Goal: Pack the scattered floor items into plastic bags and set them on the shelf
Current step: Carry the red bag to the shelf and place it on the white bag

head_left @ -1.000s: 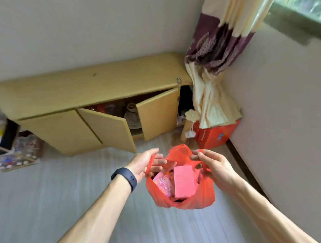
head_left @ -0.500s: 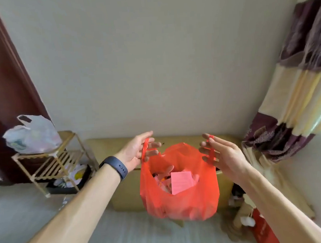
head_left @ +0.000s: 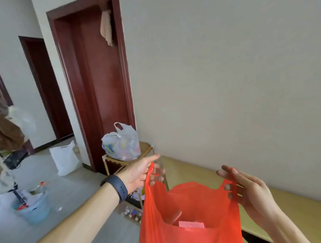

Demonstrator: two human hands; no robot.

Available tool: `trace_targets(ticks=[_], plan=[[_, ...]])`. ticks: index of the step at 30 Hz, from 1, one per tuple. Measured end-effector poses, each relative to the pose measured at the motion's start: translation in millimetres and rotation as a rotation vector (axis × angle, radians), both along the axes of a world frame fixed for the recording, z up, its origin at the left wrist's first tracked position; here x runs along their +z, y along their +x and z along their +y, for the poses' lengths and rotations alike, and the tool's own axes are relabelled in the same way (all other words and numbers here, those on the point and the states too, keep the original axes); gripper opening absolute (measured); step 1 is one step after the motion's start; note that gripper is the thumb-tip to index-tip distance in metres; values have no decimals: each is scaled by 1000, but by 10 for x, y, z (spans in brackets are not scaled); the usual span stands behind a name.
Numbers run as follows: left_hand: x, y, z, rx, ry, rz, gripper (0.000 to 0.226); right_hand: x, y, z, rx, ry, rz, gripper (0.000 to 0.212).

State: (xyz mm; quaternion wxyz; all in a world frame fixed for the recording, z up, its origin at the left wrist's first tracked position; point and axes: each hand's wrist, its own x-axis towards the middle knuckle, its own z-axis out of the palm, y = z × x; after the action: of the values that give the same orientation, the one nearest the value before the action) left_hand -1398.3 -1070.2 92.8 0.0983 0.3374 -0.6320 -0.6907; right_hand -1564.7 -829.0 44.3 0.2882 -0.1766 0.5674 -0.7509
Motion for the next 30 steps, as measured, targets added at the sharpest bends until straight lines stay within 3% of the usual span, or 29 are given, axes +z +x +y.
trace_targets(ticks=[7, 11, 21, 30], plan=[[-128, -49, -1447, 161, -24, -45, 44, -71, -239, -1814, 163, 49, 7, 27], [-164, -193, -2356, 145, -18, -27, 47, -111, -425, -2717, 131, 22, 12, 23], [371, -1059, -4604, 8, -76, 85, 49, 376, -1048, -4766, -200, -173, 38, 22], [880, -2399, -5732, -95, -111, 247, 37, 1040, -1715, -5801, -407, -229, 70, 17]])
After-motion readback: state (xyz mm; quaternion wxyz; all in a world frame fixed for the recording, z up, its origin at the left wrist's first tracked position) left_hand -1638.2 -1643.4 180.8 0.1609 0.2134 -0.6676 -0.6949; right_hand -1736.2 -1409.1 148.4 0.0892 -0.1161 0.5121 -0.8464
